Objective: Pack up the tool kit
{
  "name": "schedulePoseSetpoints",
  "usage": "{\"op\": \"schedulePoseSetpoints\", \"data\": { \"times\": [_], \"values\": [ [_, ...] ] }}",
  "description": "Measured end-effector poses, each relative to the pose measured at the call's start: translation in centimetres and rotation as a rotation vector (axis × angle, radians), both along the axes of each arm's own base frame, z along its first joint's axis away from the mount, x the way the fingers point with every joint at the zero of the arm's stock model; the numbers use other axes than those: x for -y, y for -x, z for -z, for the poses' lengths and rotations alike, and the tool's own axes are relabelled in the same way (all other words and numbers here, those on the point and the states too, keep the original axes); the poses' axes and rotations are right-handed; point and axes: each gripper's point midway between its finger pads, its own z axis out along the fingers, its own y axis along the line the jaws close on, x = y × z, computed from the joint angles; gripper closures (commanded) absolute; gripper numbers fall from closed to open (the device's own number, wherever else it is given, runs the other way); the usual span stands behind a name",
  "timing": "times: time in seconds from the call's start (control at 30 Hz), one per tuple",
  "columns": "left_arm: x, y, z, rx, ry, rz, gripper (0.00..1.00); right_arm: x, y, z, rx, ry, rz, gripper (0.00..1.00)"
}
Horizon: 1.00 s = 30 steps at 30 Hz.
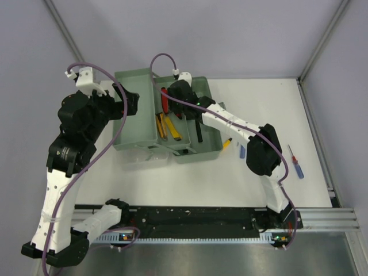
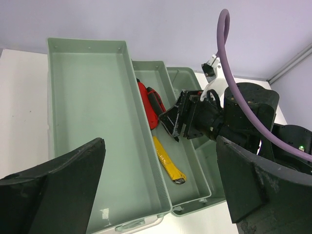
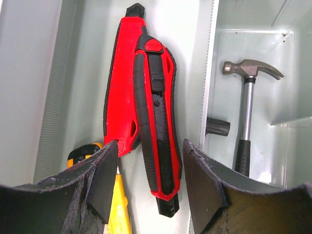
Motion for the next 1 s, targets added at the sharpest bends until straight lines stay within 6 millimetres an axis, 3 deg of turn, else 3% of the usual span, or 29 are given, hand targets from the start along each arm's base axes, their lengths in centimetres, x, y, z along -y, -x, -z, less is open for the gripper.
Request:
{"op": "schedulePoseSetpoints", "data": {
  "times": [0.13,0.2,0.33,0.6,0.8,1.0],
  "values": [
    [0.0,0.0,0.0,0.0,0.0,0.0,0.02,0.1,0.0,0.0,0.001,0.005,-0.002,0.55],
    [0.0,0.0,0.0,0.0,0.0,0.0,0.02,0.2,0.0,0.1,-0.002,0.014,-0.003,0.66],
    [0.0,0.0,0.0,-0.001,0.003,0.0,0.02,0.5,0.1,0.3,-0.002,0.042,-0.016,0.76],
    [0.0,0.0,0.0,-0.002,0.011,-0.001,0.02,-0.1,0.0,-0.4,0.015,0.058,-0.079,0.78],
    [0.1,0.0,0.0,-0.003,0.014,-0.002,0.02,-0.6,-0.1,2.2,-0.027,0.08,-0.132,0.78],
    [0.1,0.0,0.0,-0.003,0.015,-0.002,0.02,-0.8,-0.5,2.0,-0.013,0.073,-0.139,0.79]
  ]
}}
